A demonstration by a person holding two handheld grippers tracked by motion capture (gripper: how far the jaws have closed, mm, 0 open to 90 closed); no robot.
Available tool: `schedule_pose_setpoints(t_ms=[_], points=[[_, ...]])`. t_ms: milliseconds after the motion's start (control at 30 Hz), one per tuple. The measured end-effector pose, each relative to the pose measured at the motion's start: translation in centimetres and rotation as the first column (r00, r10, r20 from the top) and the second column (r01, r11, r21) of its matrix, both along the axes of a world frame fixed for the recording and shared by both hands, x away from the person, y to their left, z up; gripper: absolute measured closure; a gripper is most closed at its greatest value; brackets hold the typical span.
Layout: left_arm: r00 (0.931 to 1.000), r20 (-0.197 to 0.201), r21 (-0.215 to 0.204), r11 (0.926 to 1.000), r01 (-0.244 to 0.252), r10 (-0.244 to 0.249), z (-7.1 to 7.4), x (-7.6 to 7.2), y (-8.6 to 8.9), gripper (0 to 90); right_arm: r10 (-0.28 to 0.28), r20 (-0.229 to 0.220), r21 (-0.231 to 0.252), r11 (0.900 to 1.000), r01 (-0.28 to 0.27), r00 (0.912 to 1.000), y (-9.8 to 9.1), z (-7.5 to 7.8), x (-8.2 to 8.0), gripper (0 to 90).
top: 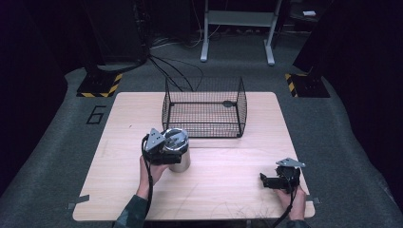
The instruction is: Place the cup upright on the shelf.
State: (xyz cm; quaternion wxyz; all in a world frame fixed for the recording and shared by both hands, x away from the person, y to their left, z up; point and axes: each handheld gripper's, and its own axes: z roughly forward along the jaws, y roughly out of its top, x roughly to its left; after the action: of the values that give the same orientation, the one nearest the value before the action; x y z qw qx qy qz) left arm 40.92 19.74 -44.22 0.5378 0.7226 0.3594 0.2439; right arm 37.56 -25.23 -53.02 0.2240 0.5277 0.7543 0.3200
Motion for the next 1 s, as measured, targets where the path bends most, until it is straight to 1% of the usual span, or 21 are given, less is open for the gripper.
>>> schedule_pose_setpoints(t_ms=[67, 167, 333, 500, 567, 633, 667, 700, 733, 867, 900, 933, 967, 1000], points=[[1.0, 0.0, -0.002, 1.0, -0.001, 0.001, 0.0, 0.0, 0.0, 3.7, 0.001, 0.0, -0.001, 1.0, -0.001, 1.0, 0.0, 0.0, 0.0, 0.0], [1.0, -0.008, 0.006, 1.0, 0.005, -0.005, 0.1, 0.1, 0.1, 3.7, 0.001, 0.0, 0.0, 1.0, -0.001, 1.0, 0.0, 0.0, 0.0, 0.0], [1.0, -0.001, 0.006, 1.0, 0.001, -0.001, 0.1, 0.1, 0.1, 3.8, 0.001, 0.0, -0.001, 1.0, -0.001, 1.0, 0.0, 0.0, 0.0, 0.0], [1.0, -0.004, 0.024, 0.9997, 0.005, -0.005, 0.4, -0.1, 0.2, 3.8, 0.001, 0.0, -0.001, 1.0, -0.001, 1.0, 0.0, 0.0, 0.0, 0.0], [1.0, 0.004, 0.022, 0.9998, 0.001, -0.001, 0.6, -0.3, 0.4, 3.8, 0.001, 0.0, -0.001, 1.0, -0.001, 1.0, 0.0, 0.0, 0.0, 0.0], [1.0, 0.005, 0.009, 0.9999, 0.007, -0.007, 0.8, -0.5, 0.6, 3.8, 0.0, 0.0, 0.0, 1.0, 0.0, 1.0, 0.0, 0.0, 0.0, 0.0], [0.9999, 0.007, 0.014, 0.9998, 0.012, -0.012, 0.9, -0.6, 0.7, 3.8, 0.0, 0.0, 0.0, 1.0, 0.0, 1.0, 0.0, 0.0, 0.0, 0.0], [0.9999, 0.007, 0.008, 0.9999, 0.012, -0.012, 1.0, -0.6, 0.7, 3.9, 0.0, 0.0, 0.0, 1.0, 0.0, 1.0, 0.0, 0.0, 0.0, 0.0], [0.9998, 0.014, 0.006, 0.9999, 0.01, -0.01, 1.0, -0.6, 0.8, 3.8, 0.0, 0.0, 0.0, 1.0, 0.0, 1.0, 0.0, 0.0, 0.0, 0.0], [0.9998, 0.011, 0.021, 0.9997, 0.016, -0.016, 1.4, -0.8, 0.9, 3.8, 0.0, 0.0, -0.001, 1.0, 0.0, 1.0, 0.0, 0.0, 0.0, 0.0], [0.9997, 0.019, 0.023, 0.9996, 0.013, -0.014, 1.4, -0.8, 1.0, 3.8, -0.001, -0.001, -0.001, 1.0, 0.001, 1.0, 0.0, 0.0, 0.0, 0.0], [0.9997, 0.02, 0.016, 0.9998, 0.011, -0.011, 1.5, -0.9, 1.0, 3.8, -0.001, -0.001, -0.001, 1.0, 0.001, 1.0, 0.0, 0.0, 0.0, 0.0], [0.9997, 0.016, 0.021, 0.9997, 0.016, -0.017, 1.7, -0.9, 1.1, 3.8, -0.002, 0.005, 0.001, 1.0, 0.002, 1.0, 0.0, 0.0, 0.0, 0.0], [0.9996, 0.024, 0.017, 0.9998, 0.013, -0.013, 1.8, -0.8, 1.2, 3.8, -0.002, 0.005, 0.001, 1.0, 0.002, 1.0, 0.0, 0.0, 0.0, 0.0]])
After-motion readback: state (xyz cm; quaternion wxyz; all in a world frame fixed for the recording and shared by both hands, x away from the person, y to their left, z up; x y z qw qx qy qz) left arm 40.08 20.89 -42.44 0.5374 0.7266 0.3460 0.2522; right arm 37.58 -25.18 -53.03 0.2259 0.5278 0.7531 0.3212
